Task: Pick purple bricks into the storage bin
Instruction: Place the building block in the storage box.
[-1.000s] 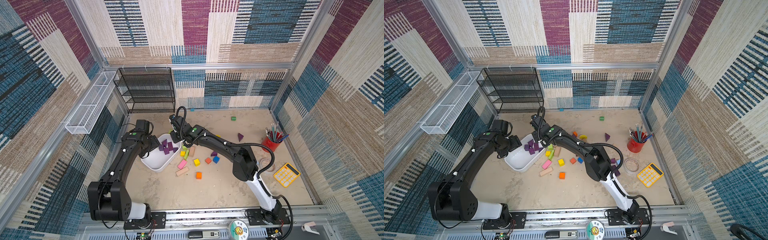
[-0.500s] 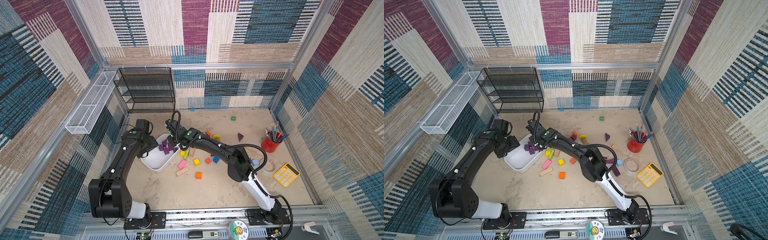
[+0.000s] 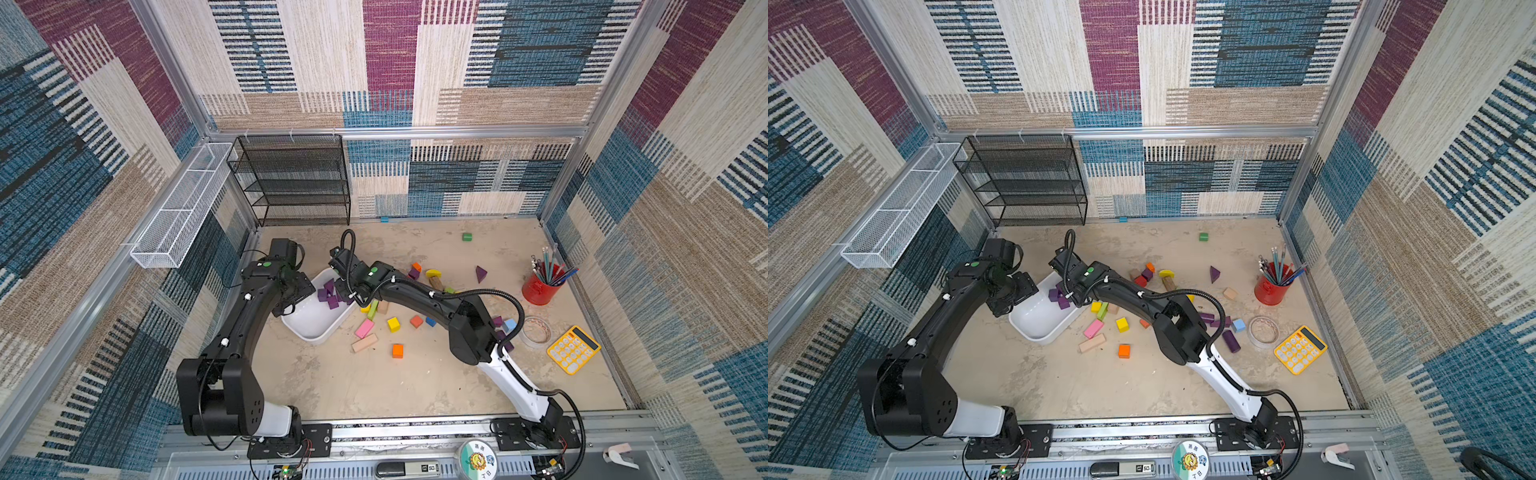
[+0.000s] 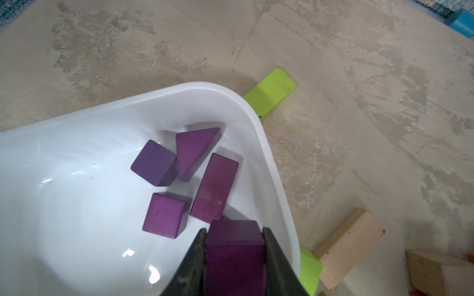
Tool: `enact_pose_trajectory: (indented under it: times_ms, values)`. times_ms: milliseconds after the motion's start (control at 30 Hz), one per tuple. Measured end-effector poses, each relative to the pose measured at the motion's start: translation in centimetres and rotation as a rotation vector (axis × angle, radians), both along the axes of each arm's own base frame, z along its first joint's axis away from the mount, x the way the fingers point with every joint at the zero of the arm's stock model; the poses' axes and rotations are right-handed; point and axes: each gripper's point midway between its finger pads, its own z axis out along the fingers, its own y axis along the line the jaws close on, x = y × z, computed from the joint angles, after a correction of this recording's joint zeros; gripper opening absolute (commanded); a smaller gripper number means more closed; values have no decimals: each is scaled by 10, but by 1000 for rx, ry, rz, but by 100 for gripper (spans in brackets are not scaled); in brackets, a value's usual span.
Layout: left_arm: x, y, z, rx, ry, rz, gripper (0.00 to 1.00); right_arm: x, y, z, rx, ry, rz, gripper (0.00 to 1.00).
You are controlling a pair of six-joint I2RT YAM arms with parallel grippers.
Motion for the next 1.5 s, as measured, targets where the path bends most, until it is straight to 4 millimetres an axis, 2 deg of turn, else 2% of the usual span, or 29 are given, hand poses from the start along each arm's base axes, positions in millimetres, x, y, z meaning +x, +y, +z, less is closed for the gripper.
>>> enact_pose_trajectory:
  times_ms: [633,1500]
  values:
    - [0,5,3,-7,-9,16,80,19,-7,-25,-96,-77,-68,32]
    - [2,-3,4,-53,-13,-6,79,20,-3,-34,-89,-69,-74,38]
